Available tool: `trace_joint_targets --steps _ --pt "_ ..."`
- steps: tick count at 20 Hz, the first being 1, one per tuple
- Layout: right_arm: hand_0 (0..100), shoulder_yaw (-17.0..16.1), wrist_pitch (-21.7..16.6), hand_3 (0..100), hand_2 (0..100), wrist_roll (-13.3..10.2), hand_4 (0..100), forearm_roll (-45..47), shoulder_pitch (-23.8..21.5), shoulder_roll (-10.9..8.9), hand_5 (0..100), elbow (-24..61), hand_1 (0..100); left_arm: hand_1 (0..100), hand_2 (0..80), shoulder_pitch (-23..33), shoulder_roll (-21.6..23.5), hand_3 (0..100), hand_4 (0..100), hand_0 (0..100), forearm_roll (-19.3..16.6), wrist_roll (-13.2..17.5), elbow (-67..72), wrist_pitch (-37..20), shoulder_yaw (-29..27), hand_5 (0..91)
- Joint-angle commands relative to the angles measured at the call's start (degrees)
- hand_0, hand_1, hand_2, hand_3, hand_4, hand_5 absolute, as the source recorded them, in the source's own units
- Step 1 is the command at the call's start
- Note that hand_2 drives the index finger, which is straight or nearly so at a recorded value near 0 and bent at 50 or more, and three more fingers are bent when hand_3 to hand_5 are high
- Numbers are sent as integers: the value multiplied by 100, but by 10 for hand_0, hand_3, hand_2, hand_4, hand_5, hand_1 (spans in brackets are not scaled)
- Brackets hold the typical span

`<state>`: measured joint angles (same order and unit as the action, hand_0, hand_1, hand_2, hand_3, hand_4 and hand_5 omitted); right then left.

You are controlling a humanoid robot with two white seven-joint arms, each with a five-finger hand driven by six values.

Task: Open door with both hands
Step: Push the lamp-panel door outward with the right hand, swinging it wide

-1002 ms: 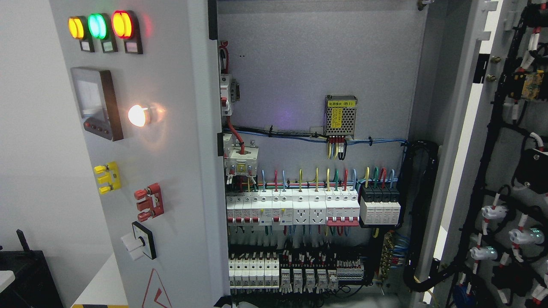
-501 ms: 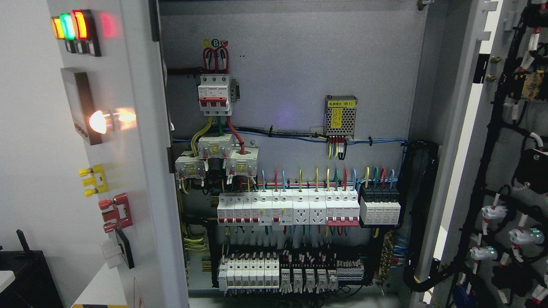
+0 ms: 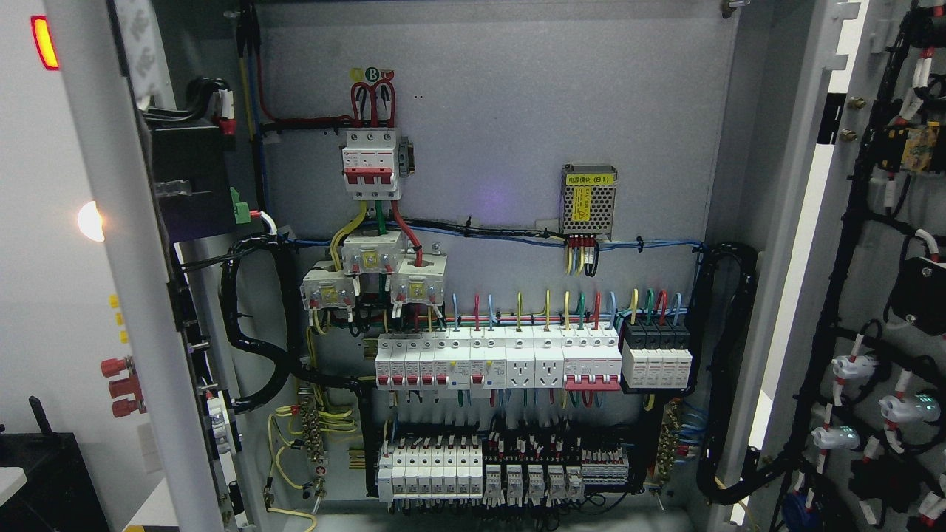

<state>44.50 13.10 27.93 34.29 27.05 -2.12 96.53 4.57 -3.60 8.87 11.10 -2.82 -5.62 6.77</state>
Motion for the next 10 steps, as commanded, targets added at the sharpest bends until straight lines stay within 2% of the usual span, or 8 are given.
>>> trace_joint_targets --steps 1,6,10 --pt "107 331 35 0 0 -183 0 -45 11 309 0 -12 0 0 0 0 0 0 31 0 1 -3 0 0 0 0" --pt "107 542 26 0 0 -569 0 -54 2 546 0 -12 0 0 0 0 0 0 31 0 1 -3 0 -9 0 0" --pt "107 657 26 0 0 -587 0 -54 11 678 0 6 0 0 0 0 0 0 31 0 1 -3 0 0 0 0"
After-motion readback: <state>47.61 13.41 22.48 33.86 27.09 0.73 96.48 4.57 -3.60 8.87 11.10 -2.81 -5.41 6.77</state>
